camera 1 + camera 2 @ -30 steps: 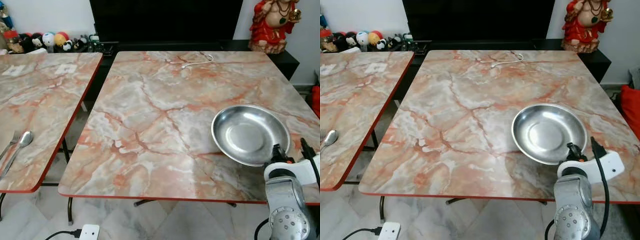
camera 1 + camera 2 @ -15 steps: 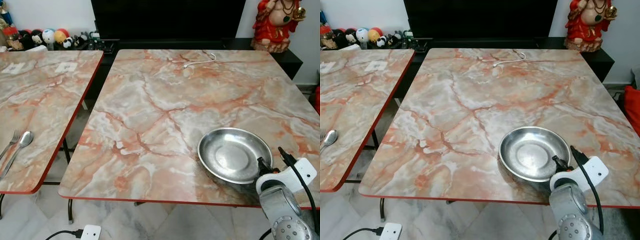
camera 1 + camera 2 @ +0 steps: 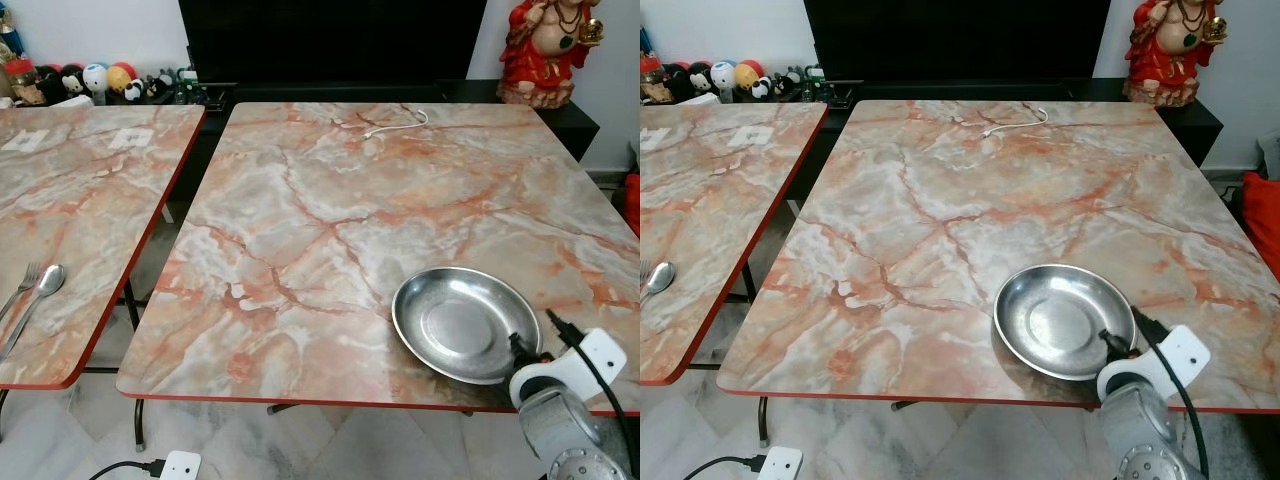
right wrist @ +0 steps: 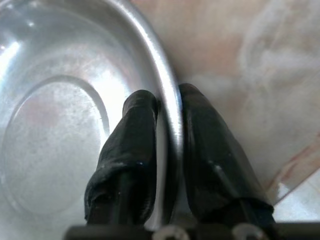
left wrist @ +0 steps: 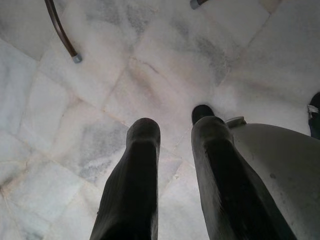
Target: Setting the table
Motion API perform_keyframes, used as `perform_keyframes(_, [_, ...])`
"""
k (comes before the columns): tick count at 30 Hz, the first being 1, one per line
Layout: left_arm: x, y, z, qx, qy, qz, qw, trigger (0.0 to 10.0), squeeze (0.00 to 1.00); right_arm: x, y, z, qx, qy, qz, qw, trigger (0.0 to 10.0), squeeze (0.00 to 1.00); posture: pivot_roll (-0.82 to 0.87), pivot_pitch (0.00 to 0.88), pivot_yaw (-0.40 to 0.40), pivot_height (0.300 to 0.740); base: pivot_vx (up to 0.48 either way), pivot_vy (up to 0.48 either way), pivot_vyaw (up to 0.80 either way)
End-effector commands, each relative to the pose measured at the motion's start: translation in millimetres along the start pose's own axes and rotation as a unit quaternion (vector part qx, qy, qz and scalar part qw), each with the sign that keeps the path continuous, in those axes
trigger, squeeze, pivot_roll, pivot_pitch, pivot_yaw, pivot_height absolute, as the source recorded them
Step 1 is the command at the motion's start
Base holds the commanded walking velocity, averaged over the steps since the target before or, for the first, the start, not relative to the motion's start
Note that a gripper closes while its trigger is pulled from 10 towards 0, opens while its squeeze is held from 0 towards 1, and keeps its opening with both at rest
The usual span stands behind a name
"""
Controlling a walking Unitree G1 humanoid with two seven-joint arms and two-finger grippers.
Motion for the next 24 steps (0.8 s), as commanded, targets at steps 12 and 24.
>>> perform_keyframes(12, [-10, -2.5, 8.0, 0.005, 0.007, 0.021, 1.000, 10.0, 0.00, 29, -14.6, -4.9, -0.030, -0.047, -0.075, 0.996, 10.0, 0.00, -0.10, 0.071, 0.006, 0.740, 0.000, 0.000, 0.00])
perform_keyframes(24, [-15, -3.8, 6.8, 0.003, 0.007, 0.025, 1.000, 10.0, 0.00, 61, -32.1, 53.0, 0.125, -0.232, -0.261, 0.929, 10.0, 0.00, -0.15, 0.066, 0.020, 0.740, 0.000, 0.000, 0.00])
Point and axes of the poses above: a point about 5 cm out from each wrist's last joint towards the gripper, its own y axis pointing out of the wrist towards the gripper, its own x axis along the axis of the wrist's last joint, z = x × y, the point moved 4 cm from there along y, pointing out of the wrist towards the gripper, and after that the axes turned 12 degrees about -y, right-handed, at the moved point
